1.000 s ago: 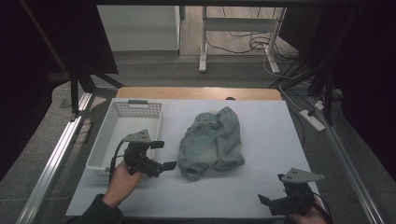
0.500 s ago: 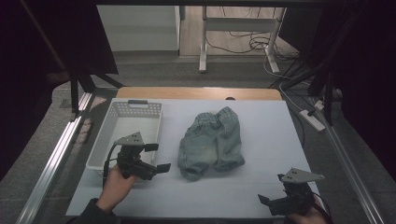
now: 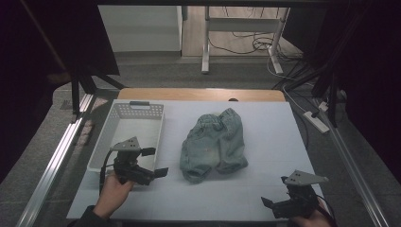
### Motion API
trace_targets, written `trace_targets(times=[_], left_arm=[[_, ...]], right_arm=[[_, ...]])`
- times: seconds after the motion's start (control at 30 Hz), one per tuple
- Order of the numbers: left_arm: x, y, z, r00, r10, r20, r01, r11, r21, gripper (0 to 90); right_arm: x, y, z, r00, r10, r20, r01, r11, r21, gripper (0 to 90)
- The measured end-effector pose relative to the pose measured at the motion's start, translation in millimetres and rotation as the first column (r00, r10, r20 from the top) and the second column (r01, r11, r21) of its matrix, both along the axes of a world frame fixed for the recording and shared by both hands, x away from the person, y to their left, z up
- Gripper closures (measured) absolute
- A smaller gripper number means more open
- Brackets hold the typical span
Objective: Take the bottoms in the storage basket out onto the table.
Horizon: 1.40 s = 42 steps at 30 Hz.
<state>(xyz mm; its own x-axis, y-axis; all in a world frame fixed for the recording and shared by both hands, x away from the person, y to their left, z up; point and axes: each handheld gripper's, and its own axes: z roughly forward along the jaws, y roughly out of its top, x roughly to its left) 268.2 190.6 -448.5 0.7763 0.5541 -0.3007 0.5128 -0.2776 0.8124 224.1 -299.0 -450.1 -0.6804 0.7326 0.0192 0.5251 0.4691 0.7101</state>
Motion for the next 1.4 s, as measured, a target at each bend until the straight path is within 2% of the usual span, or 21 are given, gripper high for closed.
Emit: trace_targets(times=[0.2,0.8,1.4], left_arm=[[-4.2,2.4,-2.3,1.0,0.007,-0.002,-0.007,0.9999,0.011,0.9],[-21.3,16.2,-1.5,0.9994,0.034,0.006,-0.034,0.9994,0.004,0.5],[-34.2,31.8,-5.7,0.9978,0.066,-0.009,-0.066,0.9978,-0.003,0.2]], right_arm=[[0.1,-0.1,0.0,1.0,0.0,-0.001,0.0,1.0,0.001,0.0],[0.1,0.3,0.0,1.0,-0.001,0.0,0.001,1.0,-0.002,0.0],[0.0,0.6,0.0,1.0,-0.003,0.001,0.003,1.0,-0.007,0.0]])
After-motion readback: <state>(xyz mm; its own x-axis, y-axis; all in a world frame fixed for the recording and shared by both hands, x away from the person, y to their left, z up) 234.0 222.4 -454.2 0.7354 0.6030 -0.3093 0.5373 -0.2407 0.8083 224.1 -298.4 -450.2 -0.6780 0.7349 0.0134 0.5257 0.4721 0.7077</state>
